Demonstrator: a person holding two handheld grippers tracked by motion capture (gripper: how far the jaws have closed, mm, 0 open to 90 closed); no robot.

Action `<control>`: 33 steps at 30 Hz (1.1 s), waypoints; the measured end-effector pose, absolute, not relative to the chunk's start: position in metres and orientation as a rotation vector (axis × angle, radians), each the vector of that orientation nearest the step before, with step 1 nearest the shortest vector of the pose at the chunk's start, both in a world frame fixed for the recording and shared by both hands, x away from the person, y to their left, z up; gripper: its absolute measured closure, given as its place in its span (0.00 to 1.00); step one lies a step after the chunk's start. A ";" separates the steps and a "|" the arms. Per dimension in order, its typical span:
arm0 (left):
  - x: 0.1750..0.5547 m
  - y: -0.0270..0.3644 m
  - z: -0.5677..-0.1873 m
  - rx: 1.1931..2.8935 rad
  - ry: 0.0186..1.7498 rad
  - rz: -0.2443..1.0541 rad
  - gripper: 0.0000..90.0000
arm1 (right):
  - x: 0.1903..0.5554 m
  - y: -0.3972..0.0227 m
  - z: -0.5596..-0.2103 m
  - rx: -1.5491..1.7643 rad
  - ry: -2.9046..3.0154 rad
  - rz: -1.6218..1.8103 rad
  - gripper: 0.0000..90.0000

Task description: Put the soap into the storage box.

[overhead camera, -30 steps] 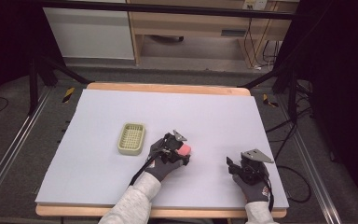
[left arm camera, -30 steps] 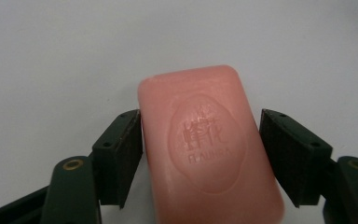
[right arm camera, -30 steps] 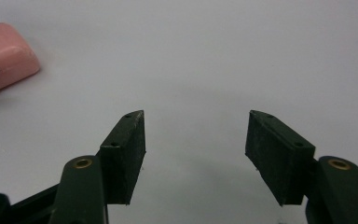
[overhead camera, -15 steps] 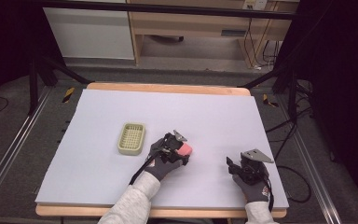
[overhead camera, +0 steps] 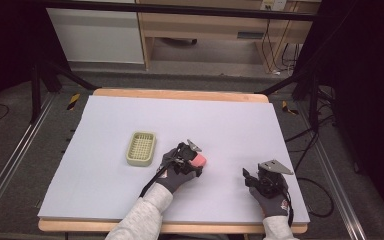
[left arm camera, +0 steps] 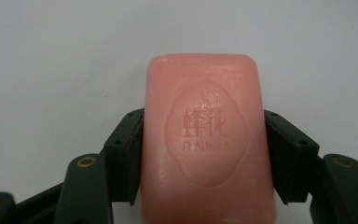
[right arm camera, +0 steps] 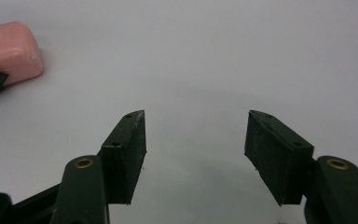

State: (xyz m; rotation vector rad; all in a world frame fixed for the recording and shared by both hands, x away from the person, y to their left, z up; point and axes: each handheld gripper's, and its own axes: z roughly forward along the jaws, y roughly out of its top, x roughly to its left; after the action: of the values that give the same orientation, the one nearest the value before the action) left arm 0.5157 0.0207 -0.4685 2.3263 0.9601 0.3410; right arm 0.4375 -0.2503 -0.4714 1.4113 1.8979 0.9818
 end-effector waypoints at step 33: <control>0.493 0.086 -0.432 2.239 0.960 0.352 0.41 | 0.438 -0.251 -0.472 1.421 1.889 0.974 0.42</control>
State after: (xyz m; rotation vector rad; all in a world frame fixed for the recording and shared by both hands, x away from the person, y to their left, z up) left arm 0.4933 0.0862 -0.4323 2.2393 0.9600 0.3517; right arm 0.4379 -0.2509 -0.4721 1.4213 1.8887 0.9744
